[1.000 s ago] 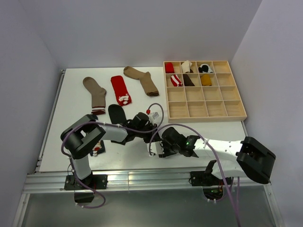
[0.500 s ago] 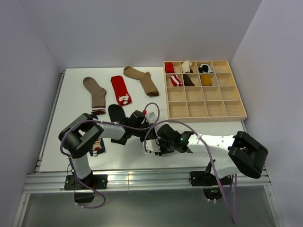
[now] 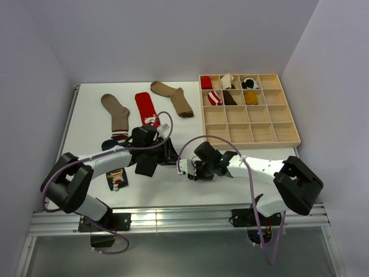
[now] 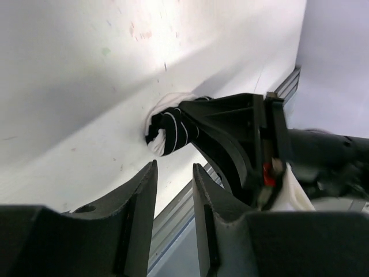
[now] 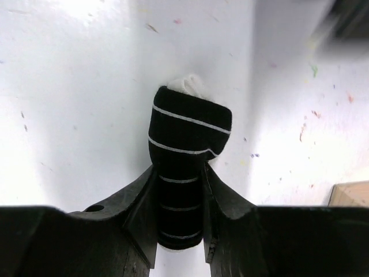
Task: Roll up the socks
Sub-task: Pick up the sock at the center of the board.
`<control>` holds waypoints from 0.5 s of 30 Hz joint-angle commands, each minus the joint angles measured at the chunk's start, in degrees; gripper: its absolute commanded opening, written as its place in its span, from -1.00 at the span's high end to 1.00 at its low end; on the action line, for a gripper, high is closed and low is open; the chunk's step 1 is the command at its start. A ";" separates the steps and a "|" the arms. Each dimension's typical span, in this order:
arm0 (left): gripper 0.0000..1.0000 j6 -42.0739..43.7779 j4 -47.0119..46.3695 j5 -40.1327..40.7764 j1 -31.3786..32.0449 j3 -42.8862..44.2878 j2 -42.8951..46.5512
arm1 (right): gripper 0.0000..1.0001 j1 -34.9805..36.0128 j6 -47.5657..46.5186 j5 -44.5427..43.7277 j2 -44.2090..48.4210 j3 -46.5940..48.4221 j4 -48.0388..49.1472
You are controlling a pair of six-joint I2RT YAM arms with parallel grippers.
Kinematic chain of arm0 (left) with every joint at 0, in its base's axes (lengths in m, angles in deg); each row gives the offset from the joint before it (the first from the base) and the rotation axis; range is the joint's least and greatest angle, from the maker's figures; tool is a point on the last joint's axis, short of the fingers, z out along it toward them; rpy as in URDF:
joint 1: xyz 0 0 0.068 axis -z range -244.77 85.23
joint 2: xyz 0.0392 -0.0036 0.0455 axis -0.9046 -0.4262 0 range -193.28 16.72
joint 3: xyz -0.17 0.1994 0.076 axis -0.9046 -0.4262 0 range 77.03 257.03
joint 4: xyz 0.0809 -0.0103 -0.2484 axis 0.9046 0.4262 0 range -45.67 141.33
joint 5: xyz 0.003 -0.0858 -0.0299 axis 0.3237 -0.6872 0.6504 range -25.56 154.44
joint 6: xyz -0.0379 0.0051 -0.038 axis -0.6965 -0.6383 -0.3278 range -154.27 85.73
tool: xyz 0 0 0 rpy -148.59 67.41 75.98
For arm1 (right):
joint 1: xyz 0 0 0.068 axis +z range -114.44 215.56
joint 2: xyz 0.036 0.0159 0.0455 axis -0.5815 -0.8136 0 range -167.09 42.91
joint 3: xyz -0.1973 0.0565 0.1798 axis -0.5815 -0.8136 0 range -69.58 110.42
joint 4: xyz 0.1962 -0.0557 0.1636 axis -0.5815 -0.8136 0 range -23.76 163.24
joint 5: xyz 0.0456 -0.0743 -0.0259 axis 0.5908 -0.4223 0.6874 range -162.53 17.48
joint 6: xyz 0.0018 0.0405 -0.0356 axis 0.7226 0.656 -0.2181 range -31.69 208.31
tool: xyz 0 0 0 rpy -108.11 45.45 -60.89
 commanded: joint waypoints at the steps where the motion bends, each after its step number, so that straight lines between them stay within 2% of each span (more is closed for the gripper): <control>1: 0.29 0.30 3.73 1.75 -3.68 -0.09 6.14 | 1.00 -3.50 1.88 2.36 -1.38 3.63 -7.45; 9: 0.29 2.32 9.18 2.11 -8.25 3.33 12.66 | 1.00 -12.29 4.78 8.08 -2.96 16.72 -16.16; 15: 0.31 3.02 10.07 0.88 -9.92 3.25 15.21 | 1.00 -18.71 9.00 5.10 -6.91 28.57 -16.78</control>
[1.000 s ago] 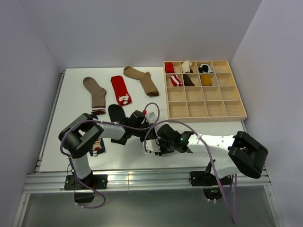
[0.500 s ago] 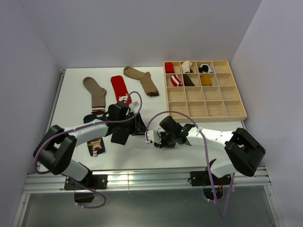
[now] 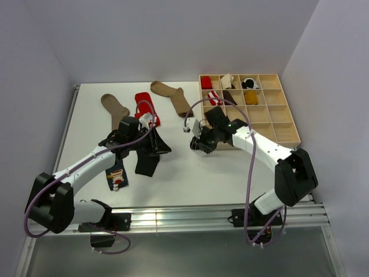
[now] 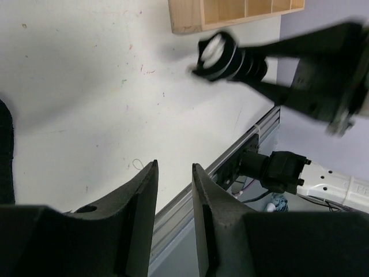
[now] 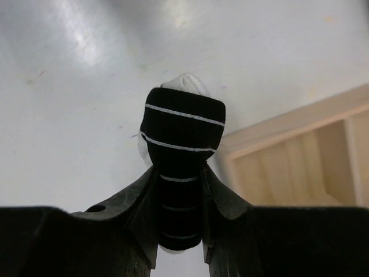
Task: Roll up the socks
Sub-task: Place the sock in the storage box.
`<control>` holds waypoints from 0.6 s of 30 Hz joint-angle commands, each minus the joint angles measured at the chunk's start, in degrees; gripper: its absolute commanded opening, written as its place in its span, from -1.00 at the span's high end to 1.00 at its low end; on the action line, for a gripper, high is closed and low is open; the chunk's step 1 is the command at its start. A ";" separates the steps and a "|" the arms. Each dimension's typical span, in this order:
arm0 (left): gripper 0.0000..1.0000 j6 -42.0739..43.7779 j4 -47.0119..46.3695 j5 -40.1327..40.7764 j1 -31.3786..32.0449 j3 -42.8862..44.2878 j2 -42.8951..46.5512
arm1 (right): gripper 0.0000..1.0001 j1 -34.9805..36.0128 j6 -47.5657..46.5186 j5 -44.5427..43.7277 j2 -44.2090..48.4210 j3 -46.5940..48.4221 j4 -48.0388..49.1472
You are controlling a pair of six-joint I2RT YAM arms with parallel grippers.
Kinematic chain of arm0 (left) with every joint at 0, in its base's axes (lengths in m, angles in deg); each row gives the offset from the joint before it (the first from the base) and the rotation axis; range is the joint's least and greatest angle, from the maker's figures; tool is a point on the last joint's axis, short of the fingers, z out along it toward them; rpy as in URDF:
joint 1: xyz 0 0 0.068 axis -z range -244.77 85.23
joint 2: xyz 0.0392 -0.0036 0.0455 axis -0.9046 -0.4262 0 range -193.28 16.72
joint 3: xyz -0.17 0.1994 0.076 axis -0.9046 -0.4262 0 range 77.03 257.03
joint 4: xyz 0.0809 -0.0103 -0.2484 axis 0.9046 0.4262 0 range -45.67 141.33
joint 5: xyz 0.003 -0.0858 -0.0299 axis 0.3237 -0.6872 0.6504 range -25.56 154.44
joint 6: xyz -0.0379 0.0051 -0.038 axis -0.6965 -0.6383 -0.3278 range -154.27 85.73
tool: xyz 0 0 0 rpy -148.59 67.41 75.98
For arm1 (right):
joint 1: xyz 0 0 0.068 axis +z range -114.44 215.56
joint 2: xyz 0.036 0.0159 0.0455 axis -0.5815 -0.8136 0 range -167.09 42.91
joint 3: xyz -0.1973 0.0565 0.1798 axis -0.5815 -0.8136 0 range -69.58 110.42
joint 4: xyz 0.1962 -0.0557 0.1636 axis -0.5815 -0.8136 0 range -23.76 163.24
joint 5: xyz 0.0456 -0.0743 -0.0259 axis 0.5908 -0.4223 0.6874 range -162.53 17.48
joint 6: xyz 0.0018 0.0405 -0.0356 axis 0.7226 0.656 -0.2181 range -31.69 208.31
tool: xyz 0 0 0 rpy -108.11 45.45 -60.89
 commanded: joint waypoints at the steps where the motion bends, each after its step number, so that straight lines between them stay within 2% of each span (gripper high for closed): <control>1: 0.31 1.34 0.69 -1.15 -1.07 1.46 2.67 | 1.00 -3.91 4.02 -1.44 -2.67 7.30 -1.15; 5: 0.31 2.30 1.31 -1.95 -2.12 0.67 3.90 | 1.00 -7.52 8.49 -6.10 -8.20 15.04 -0.37; 9: 0.32 3.19 2.10 -2.56 -4.05 -0.21 4.78 | 1.00 -10.16 12.19 -15.21 -13.39 22.59 1.66; 14: 0.33 3.71 2.63 -3.35 -5.29 -0.83 5.75 | 1.00 -12.36 16.06 -27.18 -19.19 26.65 7.71; 18: 0.33 4.15 2.98 -3.70 -5.99 -1.27 6.27 | 1.00 -13.07 15.63 -37.28 -23.15 29.02 10.97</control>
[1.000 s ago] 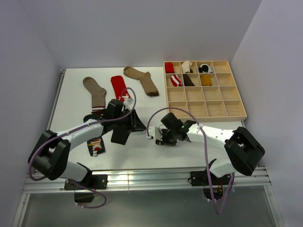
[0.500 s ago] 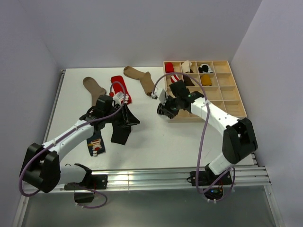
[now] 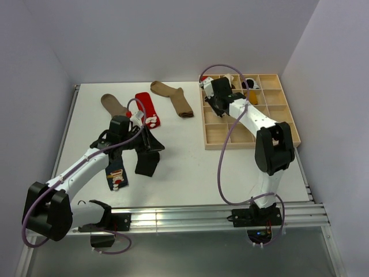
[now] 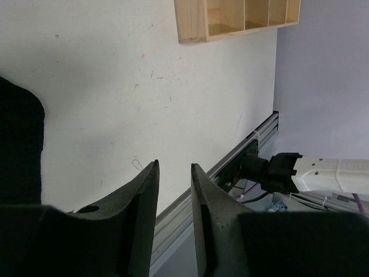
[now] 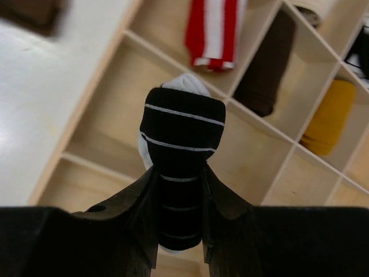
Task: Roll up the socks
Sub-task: Place the sock in the storage box.
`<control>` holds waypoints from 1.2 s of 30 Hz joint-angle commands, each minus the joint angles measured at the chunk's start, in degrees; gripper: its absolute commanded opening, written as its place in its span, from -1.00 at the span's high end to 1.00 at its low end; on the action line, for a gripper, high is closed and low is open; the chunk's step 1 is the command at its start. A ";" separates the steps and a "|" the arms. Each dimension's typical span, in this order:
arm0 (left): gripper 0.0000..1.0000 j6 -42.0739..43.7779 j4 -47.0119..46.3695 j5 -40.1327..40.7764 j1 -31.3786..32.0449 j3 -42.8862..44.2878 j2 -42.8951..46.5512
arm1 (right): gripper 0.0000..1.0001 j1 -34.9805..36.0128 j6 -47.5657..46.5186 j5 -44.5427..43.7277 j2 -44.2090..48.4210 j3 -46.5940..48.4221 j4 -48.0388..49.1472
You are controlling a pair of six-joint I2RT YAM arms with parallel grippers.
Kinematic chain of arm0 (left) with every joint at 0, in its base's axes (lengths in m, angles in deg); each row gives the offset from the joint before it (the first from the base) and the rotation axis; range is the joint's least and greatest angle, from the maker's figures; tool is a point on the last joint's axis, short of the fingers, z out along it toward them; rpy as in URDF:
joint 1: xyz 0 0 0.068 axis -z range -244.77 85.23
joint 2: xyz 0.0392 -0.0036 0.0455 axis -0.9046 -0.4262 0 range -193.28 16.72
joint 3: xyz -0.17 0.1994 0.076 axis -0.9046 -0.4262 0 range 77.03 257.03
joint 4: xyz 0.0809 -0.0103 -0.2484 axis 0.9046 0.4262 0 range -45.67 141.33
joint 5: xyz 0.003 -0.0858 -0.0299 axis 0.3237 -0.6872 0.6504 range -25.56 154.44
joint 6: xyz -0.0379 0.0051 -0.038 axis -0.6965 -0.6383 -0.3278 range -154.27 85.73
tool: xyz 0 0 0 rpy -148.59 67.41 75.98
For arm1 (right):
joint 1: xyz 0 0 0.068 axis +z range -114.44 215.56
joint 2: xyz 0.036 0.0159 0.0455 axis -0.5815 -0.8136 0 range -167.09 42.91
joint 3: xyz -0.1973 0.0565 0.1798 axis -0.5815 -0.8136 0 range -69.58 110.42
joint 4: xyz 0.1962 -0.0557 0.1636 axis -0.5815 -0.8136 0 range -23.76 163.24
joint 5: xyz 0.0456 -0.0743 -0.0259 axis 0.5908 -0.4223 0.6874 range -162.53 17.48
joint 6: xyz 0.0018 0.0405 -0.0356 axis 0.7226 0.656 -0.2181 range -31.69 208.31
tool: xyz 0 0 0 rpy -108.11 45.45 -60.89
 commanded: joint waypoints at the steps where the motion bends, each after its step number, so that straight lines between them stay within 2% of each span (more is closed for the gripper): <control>1: 0.33 1.57 -0.26 -1.67 -0.77 -0.79 1.90 | 1.00 -0.46 0.88 -13.58 -2.48 3.36 6.60; 5: 0.34 1.57 -0.08 -1.67 -1.12 -1.23 2.26 | 1.00 -0.37 -0.97 -17.99 -6.52 2.93 10.03; 11: 0.35 1.57 -0.26 -1.67 -1.30 -2.02 2.43 | 1.00 1.03 -3.88 -19.93 -9.60 1.08 13.38; 25: 0.36 2.10 0.27 -1.93 -1.56 -2.11 1.38 | 1.00 2.62 -2.47 -11.50 -13.73 2.22 7.15; 28: 0.36 2.01 0.09 -2.02 -1.56 -2.11 1.03 | 1.00 2.53 -2.04 -7.46 -14.35 3.36 4.61; 36: 0.36 2.01 0.62 -1.94 -1.65 -2.19 1.03 | 1.00 1.92 -0.10 2.73 -18.21 11.53 -4.54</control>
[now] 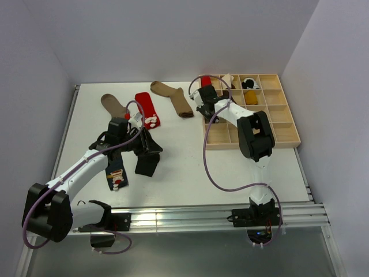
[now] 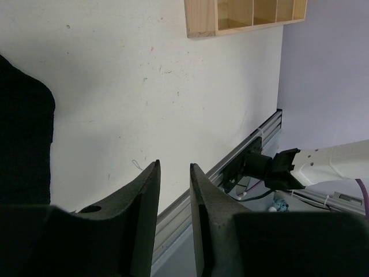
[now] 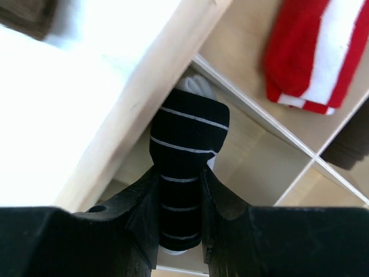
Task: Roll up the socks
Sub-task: Place the sock in the storage box.
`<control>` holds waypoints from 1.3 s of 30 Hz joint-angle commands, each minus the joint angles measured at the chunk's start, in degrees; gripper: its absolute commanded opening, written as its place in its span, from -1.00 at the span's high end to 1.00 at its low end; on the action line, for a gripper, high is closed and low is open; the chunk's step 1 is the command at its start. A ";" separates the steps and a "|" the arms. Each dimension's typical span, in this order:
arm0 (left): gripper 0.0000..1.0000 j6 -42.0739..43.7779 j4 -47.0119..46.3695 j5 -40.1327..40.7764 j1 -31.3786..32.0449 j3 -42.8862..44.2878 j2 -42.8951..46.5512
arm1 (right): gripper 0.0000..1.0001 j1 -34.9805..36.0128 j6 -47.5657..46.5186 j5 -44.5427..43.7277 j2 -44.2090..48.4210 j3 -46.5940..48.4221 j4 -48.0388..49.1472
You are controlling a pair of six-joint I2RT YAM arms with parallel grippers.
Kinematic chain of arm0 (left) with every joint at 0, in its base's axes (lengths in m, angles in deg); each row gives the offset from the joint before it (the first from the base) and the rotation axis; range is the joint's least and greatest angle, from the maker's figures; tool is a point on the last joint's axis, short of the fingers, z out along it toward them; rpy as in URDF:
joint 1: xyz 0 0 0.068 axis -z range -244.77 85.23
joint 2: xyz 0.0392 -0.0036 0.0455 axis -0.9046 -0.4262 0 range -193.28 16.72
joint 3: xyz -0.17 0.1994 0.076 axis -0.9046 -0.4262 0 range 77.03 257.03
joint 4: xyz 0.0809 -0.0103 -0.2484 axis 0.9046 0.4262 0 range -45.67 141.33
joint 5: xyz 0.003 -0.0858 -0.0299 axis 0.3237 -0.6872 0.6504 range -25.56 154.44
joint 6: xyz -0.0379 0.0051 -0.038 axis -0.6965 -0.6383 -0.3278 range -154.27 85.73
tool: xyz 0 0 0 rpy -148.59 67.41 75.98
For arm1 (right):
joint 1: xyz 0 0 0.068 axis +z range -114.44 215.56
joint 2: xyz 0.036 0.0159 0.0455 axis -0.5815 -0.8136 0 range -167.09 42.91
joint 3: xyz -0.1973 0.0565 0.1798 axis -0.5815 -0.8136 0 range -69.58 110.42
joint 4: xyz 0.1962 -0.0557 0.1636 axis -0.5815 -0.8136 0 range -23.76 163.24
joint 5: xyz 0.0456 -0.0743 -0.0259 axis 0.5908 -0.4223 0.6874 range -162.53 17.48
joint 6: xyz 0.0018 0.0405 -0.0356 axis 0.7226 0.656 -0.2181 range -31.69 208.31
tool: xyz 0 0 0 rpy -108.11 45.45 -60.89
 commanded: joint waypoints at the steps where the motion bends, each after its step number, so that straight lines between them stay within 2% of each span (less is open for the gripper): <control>1: 0.36 1.05 0.27 -1.02 -0.38 -0.40 0.43 | 1.00 -0.62 2.48 7.22 -1.73 4.74 -5.63; 14: 0.36 1.23 0.45 -1.37 -0.30 -0.23 -0.36 | 0.95 -5.02 7.40 17.68 -8.24 15.64 -15.66; 17: 0.36 1.32 0.45 -1.28 -0.30 -0.23 -0.53 | 0.83 -5.54 7.32 18.56 -8.25 15.99 -16.46; 24: 0.36 1.31 0.01 -1.55 -0.30 -0.23 -1.15 | 0.23 -5.98 6.88 19.45 -6.05 14.06 -16.28; 27: 0.35 1.23 0.10 -1.63 -0.30 -0.23 -1.32 | 0.10 -5.98 6.70 19.36 -5.35 13.97 -16.54; 32: 0.36 1.75 0.36 -1.37 -0.30 -0.05 -1.50 | -0.03 -5.98 6.53 18.39 -4.56 13.80 -16.81; 39: 0.36 2.02 -0.17 -1.28 -0.30 -0.31 -2.64 | -0.10 -5.98 6.61 18.83 -2.45 13.97 -17.69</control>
